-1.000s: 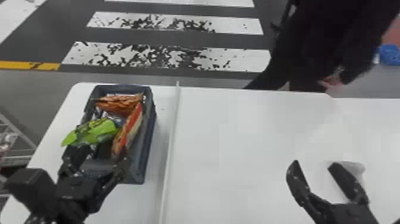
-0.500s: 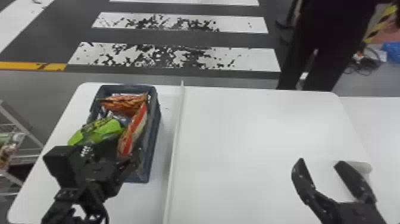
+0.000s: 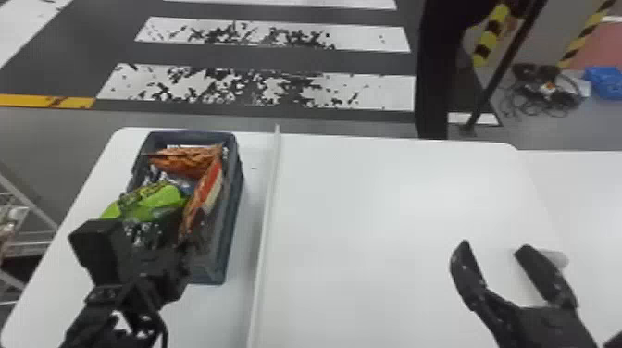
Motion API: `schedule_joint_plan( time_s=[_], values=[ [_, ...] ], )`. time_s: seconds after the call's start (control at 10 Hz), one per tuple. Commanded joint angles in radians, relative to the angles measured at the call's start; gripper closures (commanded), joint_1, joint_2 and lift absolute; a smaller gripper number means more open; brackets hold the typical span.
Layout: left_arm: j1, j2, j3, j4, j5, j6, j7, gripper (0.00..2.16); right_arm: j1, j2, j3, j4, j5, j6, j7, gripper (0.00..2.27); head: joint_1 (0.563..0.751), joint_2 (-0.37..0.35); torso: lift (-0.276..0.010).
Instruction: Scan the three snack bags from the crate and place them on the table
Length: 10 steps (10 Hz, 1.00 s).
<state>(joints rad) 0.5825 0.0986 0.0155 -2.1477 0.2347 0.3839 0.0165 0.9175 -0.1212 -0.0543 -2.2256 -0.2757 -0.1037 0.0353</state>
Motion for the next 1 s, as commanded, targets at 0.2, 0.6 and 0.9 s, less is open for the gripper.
schedule_joint_plan(
  time_s=[0.2,0.6,0.9],
  values=[
    [0.007,0.001,-0.002,-0.024,0.000,0.017,0.025,1.71,-0.009,0.002,-0.001,0.009,-0.014,-0.001,0.000,0.13,0.695,-0.039,-0.036],
    [0.096,0.010,-0.023,-0.228,-0.055,0.020,0.026,1.71,-0.012,0.002,-0.001,0.014,-0.025,-0.001,0.000,0.13,0.695,-0.049,-0.036],
    [0.126,0.013,-0.037,-0.365,-0.095,0.103,0.030,1.71,-0.014,0.002,-0.001,0.010,-0.028,-0.001,0.000,0.13,0.695,-0.072,-0.036]
  ],
)
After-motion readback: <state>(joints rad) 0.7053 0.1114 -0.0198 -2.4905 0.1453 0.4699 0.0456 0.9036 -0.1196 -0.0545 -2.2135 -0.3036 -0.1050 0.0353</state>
